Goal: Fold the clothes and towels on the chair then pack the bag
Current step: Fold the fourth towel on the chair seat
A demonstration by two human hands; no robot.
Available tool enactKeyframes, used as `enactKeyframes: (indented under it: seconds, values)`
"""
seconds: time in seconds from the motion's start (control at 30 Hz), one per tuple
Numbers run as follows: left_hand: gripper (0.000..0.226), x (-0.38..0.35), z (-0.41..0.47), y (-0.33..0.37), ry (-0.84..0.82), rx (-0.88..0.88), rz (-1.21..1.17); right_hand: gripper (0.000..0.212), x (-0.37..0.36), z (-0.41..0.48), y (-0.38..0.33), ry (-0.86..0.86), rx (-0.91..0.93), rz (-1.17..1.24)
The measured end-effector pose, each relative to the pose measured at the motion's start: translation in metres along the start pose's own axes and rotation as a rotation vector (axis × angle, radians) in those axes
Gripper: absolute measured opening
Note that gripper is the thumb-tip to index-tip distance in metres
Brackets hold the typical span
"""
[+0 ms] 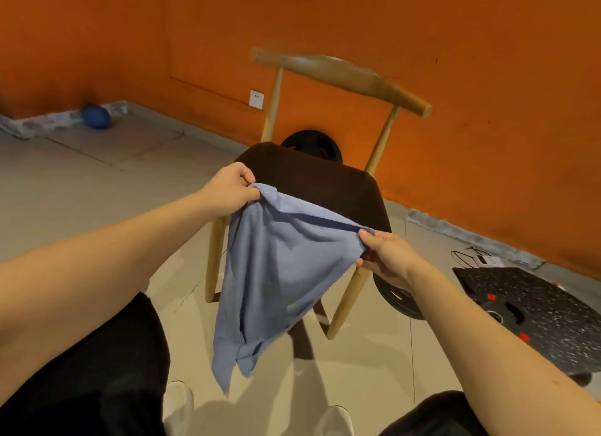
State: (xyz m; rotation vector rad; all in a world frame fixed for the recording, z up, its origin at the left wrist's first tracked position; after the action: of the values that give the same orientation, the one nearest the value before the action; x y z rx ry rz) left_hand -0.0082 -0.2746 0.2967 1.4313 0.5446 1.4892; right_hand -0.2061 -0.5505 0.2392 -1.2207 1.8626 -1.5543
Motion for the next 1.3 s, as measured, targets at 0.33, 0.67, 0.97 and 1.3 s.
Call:
enactKeyframes:
  seconds: [0.33, 0.67, 0.97, 1.3]
  values:
    - [0.031, 0.021, 0.010, 0.031, -0.417, 0.107, -0.079, 0.033, 0.020, 0.000, -0.089, 0.082, 0.156, -0.014]
    - [0.024, 0.025, 0.079, 0.072, -0.303, 0.211, -0.331, 0.028, 0.067, 0.049, -0.165, 0.305, 0.226, -0.054]
    - [0.036, -0.011, 0.153, 0.062, -0.208, 0.377, -0.484, 0.041, 0.073, 0.126, -0.202, 0.559, 0.316, -0.231]
    - [0.033, -0.057, 0.285, 0.005, 0.041, 0.237, 0.059, 0.032, 0.066, 0.279, -0.171, 0.685, 0.075, -0.295]
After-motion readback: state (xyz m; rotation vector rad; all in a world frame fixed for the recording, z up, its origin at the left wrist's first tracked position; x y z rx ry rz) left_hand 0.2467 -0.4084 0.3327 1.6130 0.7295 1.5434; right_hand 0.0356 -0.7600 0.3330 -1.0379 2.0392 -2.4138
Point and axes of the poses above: each hand's wrist, its own z-axis towards the middle knuckle, its own x-axis out of the back of the hand, y = z × x, the point moved 10 cm from there along z, towards the middle knuckle, and after that the axes turned 9 degrees about y, right-handed, at the moved point
